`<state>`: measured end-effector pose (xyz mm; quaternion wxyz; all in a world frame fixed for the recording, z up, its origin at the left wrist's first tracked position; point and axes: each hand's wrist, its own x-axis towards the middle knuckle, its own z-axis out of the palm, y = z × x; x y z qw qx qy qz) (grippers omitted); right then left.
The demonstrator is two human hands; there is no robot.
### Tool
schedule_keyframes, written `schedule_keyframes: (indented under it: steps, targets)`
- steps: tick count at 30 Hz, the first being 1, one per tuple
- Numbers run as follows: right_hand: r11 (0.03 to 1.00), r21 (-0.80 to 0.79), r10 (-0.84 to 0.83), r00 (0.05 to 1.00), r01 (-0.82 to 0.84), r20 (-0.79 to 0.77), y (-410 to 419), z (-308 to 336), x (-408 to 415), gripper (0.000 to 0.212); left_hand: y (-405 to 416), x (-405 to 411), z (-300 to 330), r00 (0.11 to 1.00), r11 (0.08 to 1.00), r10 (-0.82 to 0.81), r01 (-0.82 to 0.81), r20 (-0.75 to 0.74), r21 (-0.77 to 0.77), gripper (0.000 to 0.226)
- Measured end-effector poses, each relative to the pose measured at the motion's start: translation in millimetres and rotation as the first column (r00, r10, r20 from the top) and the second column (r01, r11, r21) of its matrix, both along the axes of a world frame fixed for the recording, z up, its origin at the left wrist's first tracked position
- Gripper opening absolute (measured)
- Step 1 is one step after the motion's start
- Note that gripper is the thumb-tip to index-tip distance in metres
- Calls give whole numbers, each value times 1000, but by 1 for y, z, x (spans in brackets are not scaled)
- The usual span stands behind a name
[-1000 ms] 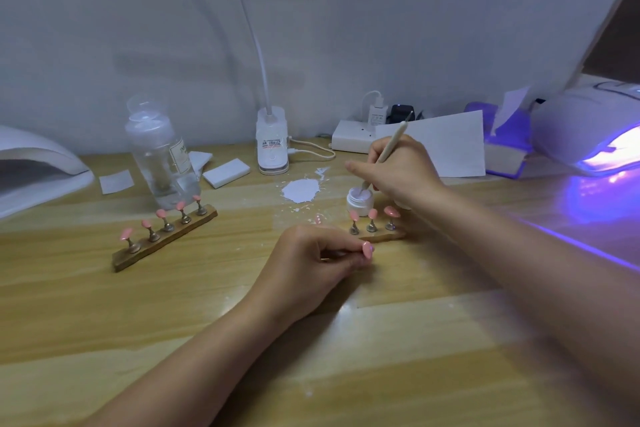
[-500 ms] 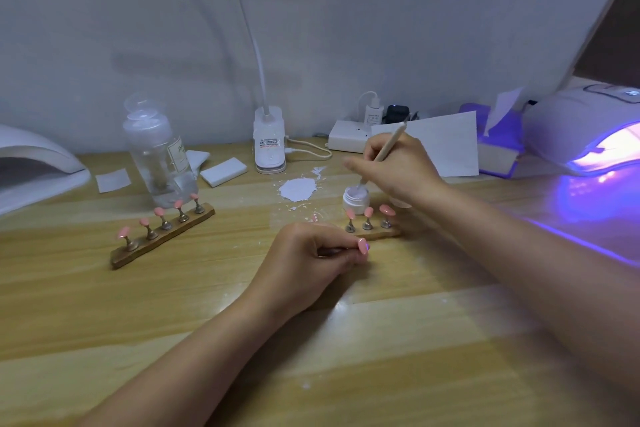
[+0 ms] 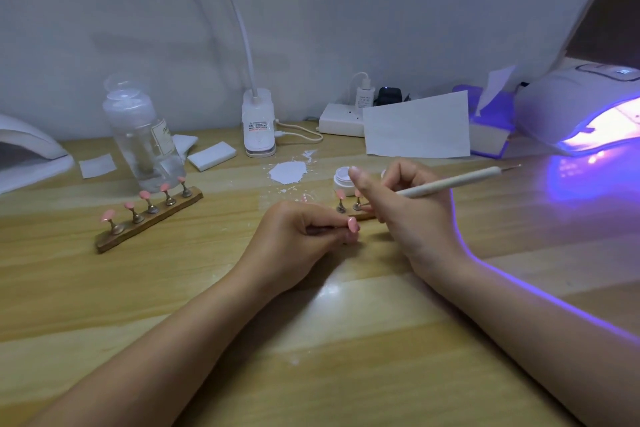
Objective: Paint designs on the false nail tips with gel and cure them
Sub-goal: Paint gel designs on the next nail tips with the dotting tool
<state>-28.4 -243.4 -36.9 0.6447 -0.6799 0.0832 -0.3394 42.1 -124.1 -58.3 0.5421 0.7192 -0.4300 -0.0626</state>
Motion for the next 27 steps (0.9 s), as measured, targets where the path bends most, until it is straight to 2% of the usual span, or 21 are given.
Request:
schedule_keyframes:
  steps: [12, 27]
  targets:
    - [998, -20, 58, 998, -59, -26, 0, -5, 5, 37, -1, 0, -1, 997, 1000, -31, 30, 69, 10, 13]
    - [996, 25, 90, 996, -90, -21, 0, -7, 6, 41, 0, 0, -1, 994, 999, -50, 49, 95, 14, 11]
